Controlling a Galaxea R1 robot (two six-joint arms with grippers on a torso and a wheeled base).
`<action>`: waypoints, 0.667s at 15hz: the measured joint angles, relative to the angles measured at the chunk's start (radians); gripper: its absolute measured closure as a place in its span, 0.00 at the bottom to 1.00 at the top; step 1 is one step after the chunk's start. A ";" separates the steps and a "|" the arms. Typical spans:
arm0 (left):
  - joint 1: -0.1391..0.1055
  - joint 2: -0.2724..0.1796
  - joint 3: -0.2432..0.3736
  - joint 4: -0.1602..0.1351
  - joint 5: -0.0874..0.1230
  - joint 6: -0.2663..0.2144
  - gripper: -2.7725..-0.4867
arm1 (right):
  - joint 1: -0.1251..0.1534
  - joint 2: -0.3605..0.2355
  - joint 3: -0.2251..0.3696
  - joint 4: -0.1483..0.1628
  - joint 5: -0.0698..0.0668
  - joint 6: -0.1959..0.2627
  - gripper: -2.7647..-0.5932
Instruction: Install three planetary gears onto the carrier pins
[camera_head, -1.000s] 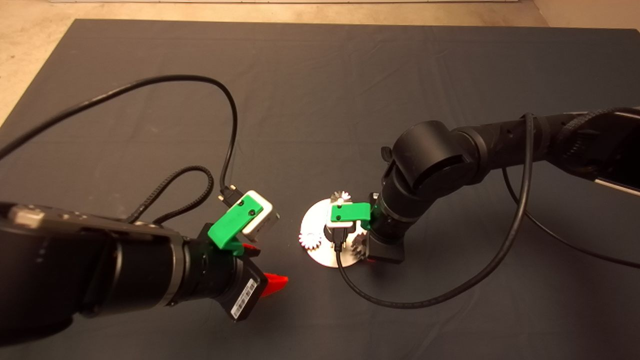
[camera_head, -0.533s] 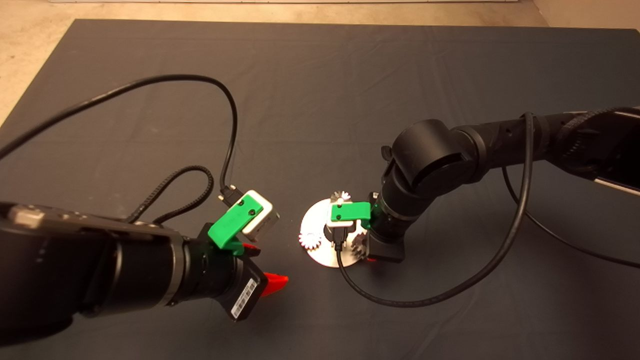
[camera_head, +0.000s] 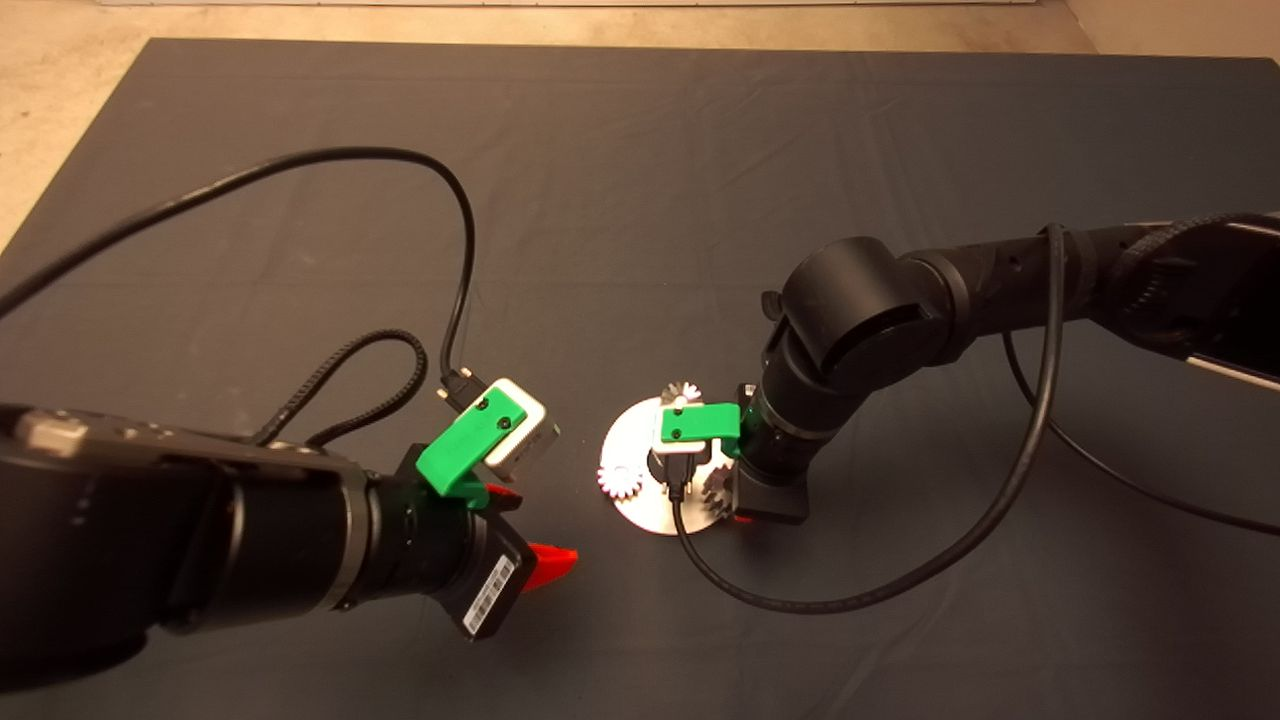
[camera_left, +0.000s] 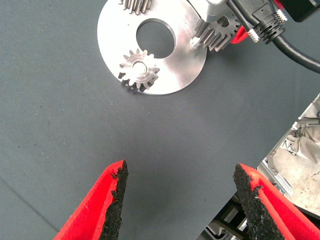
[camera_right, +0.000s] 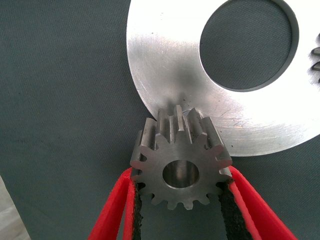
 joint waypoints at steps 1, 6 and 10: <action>0.000 0.000 0.000 0.001 -0.002 0.000 0.57 | 0.000 0.004 -0.001 0.000 -0.005 0.000 0.86; 0.000 0.000 0.000 0.006 -0.016 0.000 0.57 | 0.001 0.015 -0.003 0.000 -0.015 0.000 0.86; 0.000 0.000 0.000 0.007 -0.016 0.000 0.57 | 0.002 0.022 -0.007 0.000 -0.021 0.000 0.86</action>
